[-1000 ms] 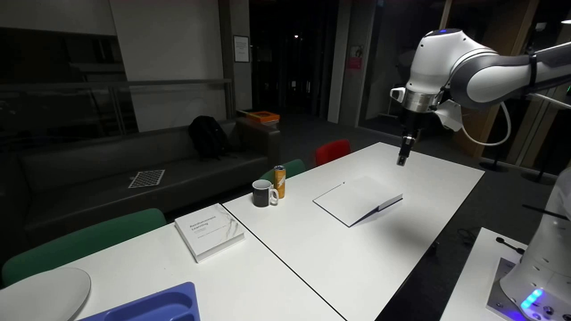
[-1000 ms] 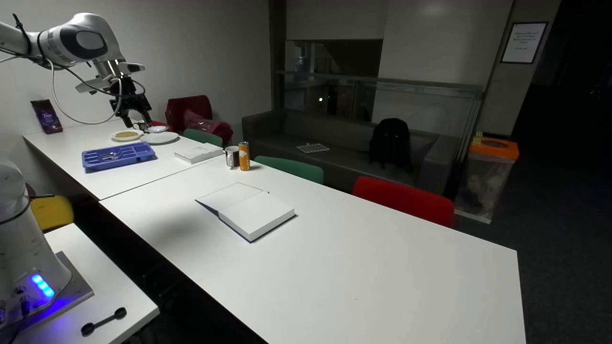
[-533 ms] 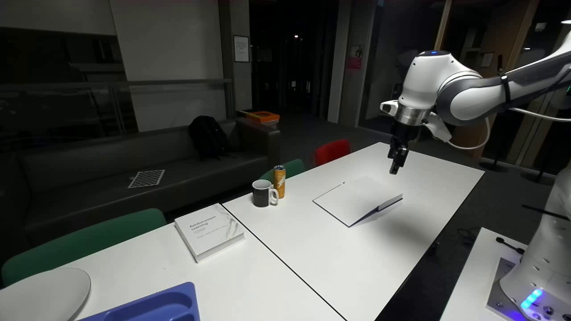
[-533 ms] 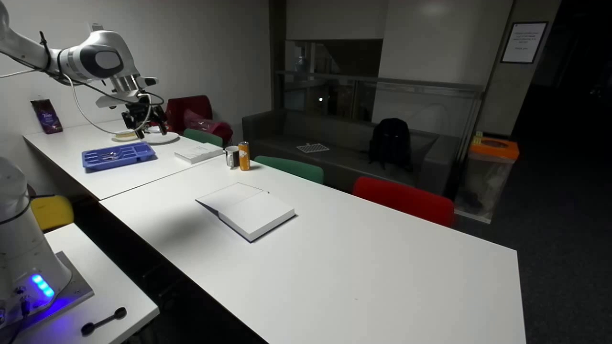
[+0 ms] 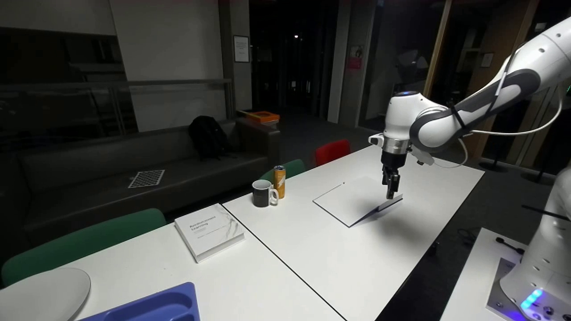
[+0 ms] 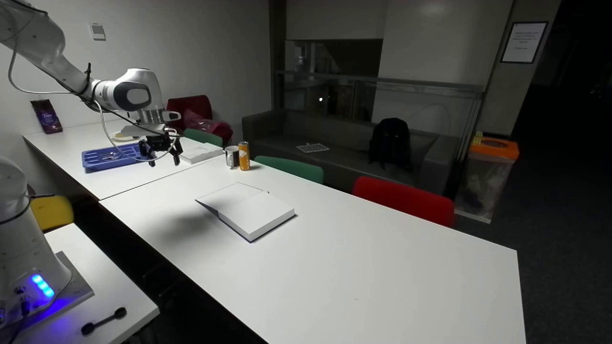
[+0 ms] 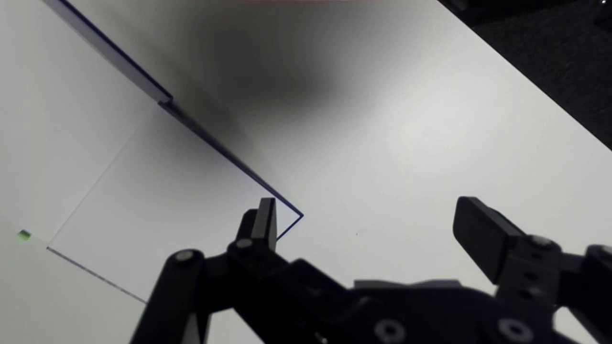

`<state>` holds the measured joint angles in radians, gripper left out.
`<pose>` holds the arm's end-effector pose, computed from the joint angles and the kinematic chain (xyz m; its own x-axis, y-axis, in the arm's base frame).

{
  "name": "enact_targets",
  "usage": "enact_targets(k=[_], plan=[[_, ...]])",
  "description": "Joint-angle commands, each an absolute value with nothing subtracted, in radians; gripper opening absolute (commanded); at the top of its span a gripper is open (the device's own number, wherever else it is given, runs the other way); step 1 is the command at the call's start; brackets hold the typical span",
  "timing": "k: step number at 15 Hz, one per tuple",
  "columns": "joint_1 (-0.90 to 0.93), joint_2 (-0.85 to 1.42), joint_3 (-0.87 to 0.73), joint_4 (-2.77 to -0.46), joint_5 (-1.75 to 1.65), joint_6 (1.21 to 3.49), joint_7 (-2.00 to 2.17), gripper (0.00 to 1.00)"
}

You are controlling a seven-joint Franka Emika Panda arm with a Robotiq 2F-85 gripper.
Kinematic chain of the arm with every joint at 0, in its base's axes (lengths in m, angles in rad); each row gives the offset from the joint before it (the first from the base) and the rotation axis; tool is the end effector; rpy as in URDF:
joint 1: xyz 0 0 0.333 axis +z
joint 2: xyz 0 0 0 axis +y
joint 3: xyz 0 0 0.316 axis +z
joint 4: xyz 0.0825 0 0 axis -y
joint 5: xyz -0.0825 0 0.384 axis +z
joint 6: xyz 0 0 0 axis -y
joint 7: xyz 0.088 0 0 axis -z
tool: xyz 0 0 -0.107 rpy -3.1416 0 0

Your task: Close the blue book on the table.

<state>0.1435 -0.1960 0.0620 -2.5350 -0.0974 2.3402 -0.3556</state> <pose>0.4322 0.0881 0.3445 0.8097 0.5861 -0.0307 0.5865 -0.8064 0.0760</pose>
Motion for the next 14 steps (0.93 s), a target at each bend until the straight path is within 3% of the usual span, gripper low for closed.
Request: enact_targets(k=[1,14], plan=[[0.137,-0.170,0.060,-2.532,-0.088,2.338,-0.363,1.00],[0.118,-0.061,0.046,-2.538,-0.203,2.415,-0.558,1.00]])
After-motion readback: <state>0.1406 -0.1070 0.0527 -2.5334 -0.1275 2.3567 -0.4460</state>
